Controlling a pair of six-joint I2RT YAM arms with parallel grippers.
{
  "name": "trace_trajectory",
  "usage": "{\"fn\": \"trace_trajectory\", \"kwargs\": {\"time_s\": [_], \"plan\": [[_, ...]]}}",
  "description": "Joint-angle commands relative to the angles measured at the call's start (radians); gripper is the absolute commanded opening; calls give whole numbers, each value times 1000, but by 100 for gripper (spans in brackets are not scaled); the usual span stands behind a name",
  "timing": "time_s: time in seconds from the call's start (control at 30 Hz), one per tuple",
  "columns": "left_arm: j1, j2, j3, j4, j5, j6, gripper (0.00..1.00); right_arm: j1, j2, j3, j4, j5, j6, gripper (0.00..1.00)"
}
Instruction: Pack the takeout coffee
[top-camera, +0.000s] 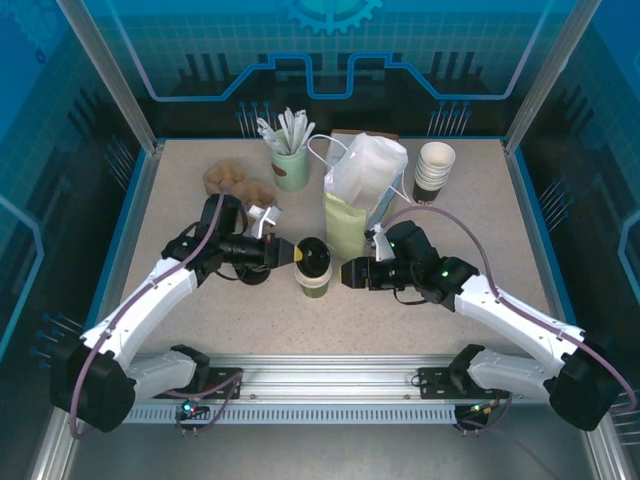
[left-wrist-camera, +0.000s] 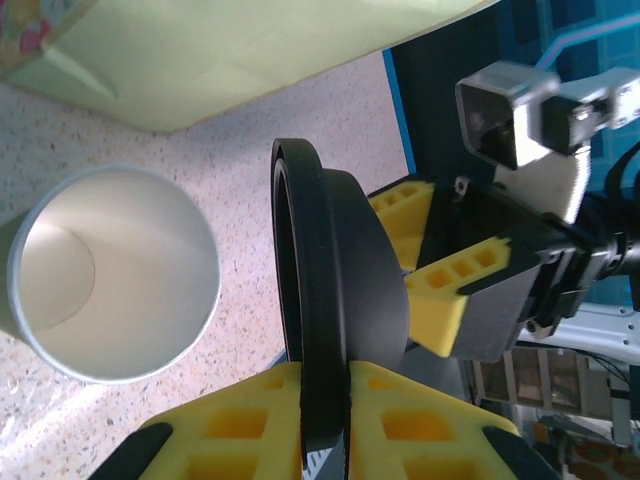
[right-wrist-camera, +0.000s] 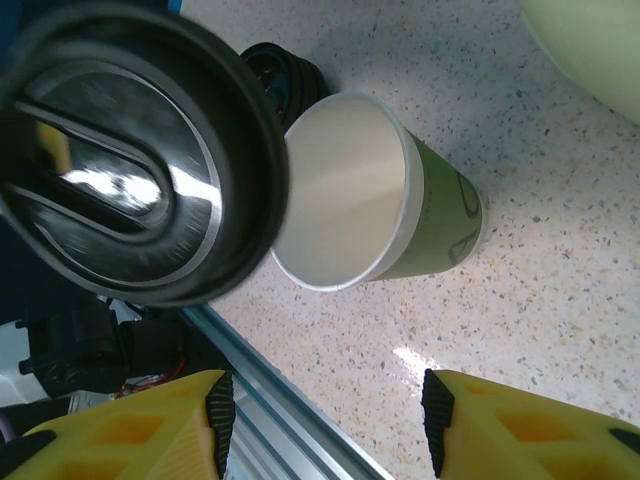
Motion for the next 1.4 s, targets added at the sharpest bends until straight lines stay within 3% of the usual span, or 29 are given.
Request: {"fn": "trace_trajectory", "kwargs": {"time_s": [0.0,0.63,1.37], "plan": [[14,18,-44,58,56,-51,16,12,16,-12,69,19,17,54],[82,134,-140,241,157,-119,17,18,110,-9,135,-6,57,59],[84,199,-166,240,122,-78,32,22,177,-16,167,-2,116,59]]}}
